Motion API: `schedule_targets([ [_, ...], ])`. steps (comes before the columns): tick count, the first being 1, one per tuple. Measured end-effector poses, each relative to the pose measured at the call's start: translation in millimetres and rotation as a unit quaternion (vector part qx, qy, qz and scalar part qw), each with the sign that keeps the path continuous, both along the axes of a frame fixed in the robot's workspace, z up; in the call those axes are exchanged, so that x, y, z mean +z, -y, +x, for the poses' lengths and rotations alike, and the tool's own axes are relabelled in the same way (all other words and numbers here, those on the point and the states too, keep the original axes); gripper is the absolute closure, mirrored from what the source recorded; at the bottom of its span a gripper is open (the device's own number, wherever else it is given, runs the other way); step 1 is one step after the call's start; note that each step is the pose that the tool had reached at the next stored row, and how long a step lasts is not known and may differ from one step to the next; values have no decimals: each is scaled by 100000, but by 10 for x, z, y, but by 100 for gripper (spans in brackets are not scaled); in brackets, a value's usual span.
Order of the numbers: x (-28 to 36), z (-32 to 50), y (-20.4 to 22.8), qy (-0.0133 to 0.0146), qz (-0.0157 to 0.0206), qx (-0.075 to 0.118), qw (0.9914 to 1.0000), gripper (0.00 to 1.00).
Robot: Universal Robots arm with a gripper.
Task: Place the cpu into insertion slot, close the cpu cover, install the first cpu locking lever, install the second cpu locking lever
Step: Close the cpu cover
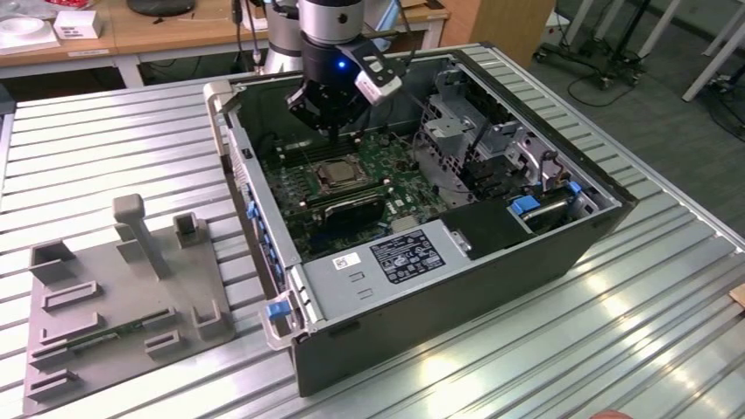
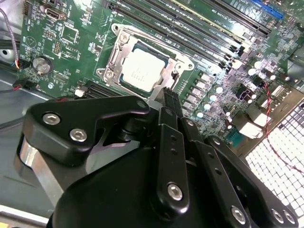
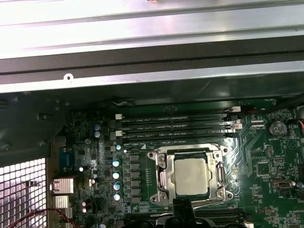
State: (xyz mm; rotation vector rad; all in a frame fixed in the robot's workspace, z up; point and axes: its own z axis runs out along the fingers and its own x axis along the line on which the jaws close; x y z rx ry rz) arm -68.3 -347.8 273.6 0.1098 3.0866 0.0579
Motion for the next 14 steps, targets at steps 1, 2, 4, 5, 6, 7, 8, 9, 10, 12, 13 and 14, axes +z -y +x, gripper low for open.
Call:
schedule_targets([
  [1, 0, -1, 0, 1, -6, 2, 100000, 90],
  [2, 0, -1, 0, 2, -5, 2, 100000, 90],
  [4, 0, -1, 0, 2, -6, 7, 100000, 90],
  [5, 0, -1, 0, 2, -5, 5, 100000, 90],
  [6, 0, -2, 0, 3, -7, 6, 100000, 90],
  [7, 0, -2, 0, 2, -4, 5, 100000, 90],
  [8, -1, -3, 0, 2, -7, 2, 100000, 90],
  [9, -7, -7, 0, 22, 9, -7, 100000, 90],
  [10, -12, -9, 0, 27, 3, -2, 100000, 90],
  [12, -29, -15, 0, 37, 4, 1, 100000, 90],
  [13, -33, -16, 0, 35, -5, 4, 100000, 90],
  [14, -33, -16, 0, 32, -7, 7, 100000, 90],
])
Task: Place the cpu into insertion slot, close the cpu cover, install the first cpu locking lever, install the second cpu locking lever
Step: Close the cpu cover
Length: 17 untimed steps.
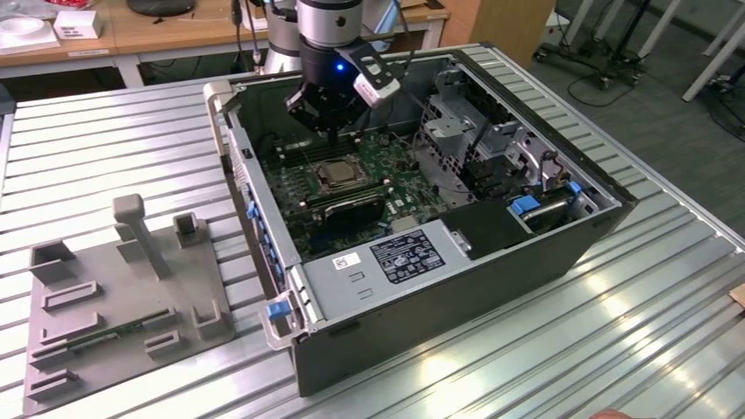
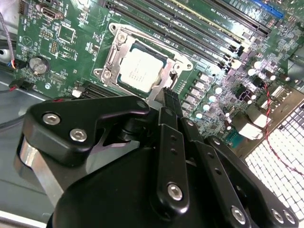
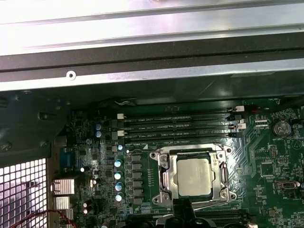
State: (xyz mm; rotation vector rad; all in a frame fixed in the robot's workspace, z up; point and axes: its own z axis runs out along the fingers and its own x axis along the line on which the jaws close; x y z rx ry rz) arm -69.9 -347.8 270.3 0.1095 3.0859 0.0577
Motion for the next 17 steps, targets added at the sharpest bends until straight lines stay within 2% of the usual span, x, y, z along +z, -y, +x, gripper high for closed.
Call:
schedule_targets([
  [7, -2, -3, 0, 10, 11, -12, 100000, 90],
  [10, -19, -38, 0, 160, 14, 1, 100000, 90],
  [17, -135, -60, 0, 240, 8, -1, 100000, 90],
])
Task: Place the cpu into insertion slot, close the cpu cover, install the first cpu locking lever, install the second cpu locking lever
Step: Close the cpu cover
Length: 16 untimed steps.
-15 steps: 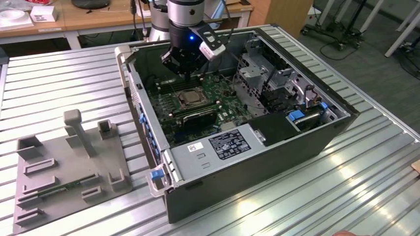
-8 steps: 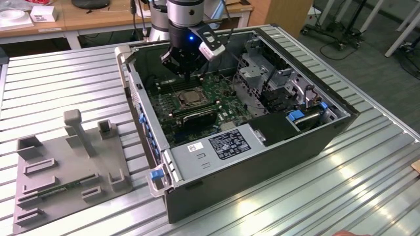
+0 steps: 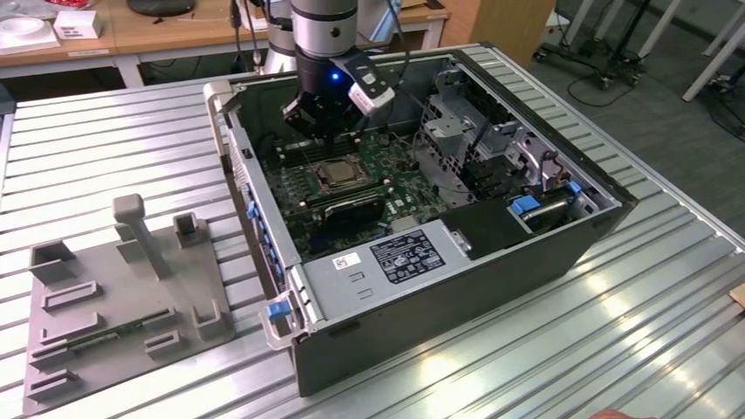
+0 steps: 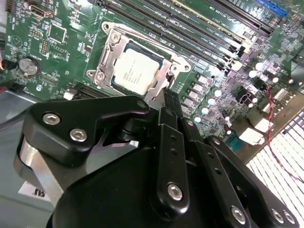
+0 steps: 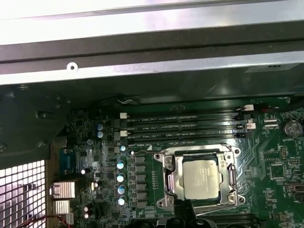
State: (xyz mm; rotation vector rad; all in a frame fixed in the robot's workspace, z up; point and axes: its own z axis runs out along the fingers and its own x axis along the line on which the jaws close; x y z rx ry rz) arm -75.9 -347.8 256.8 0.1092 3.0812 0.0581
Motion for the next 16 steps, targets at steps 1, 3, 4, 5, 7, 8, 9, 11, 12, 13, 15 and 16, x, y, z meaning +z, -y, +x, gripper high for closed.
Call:
schedule_targets([
  [1, -18, 0, 0, 0, 0, -4, 100000, 90],
  [3, -28, 0, 0, 2, 3, -4, 100000, 90],
  [4, -27, 0, 0, -3, -5, -3, 100000, 90],
  [5, -28, 0, 0, -4, -6, -5, 100000, 90],
  [7, -30, 0, -12, 5, 7, -12, 100000, 90],
  [8, -30, 0, -26, 5, 3, -9, 100000, 90],
  [9, -33, 0, -34, 2, -1, -7, 100000, 90],
  [11, -58, 0, -41, 7, 12, -3, 100000, 90],
  [12, -76, -1, -44, 7, 9, -7, 100000, 90],
  [13, -94, -1, -46, 3, 3, -5, 100000, 90],
  [15, -129, -1, -49, -2, -3, 2, 100000, 90],
  [16, -149, -1, -49, 1, 4, 1, 100000, 90],
])
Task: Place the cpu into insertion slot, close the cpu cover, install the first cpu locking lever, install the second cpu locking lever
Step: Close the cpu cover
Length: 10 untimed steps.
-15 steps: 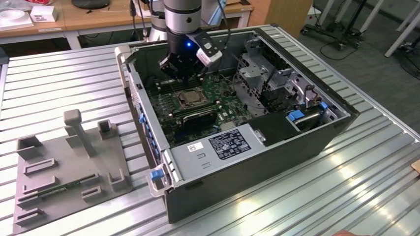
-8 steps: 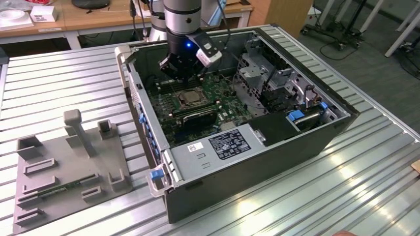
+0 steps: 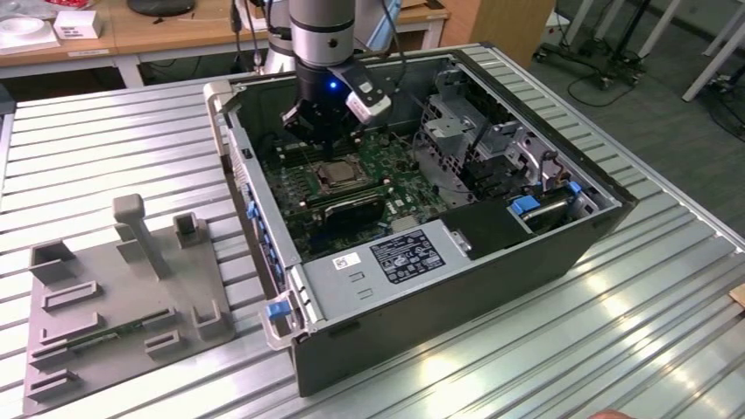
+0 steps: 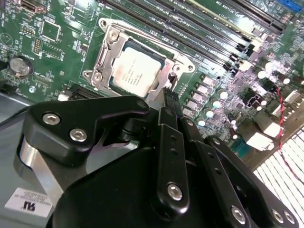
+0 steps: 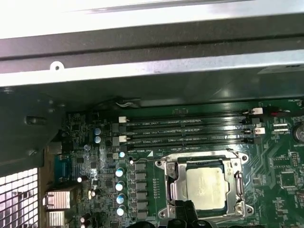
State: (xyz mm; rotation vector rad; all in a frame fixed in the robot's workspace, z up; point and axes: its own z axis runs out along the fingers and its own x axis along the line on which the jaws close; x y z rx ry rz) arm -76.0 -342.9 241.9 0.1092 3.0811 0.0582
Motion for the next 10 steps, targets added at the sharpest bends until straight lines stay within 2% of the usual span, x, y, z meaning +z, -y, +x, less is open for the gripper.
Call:
schedule_targets([
  [2, -19, -1, 0, 0, -6, -5, 100000, 90],
  [7, -20, 0, 0, 0, -9, -4, 100000, 90],
  [10, -53, -1, 0, -3, -13, -3, 100000, 90],
])
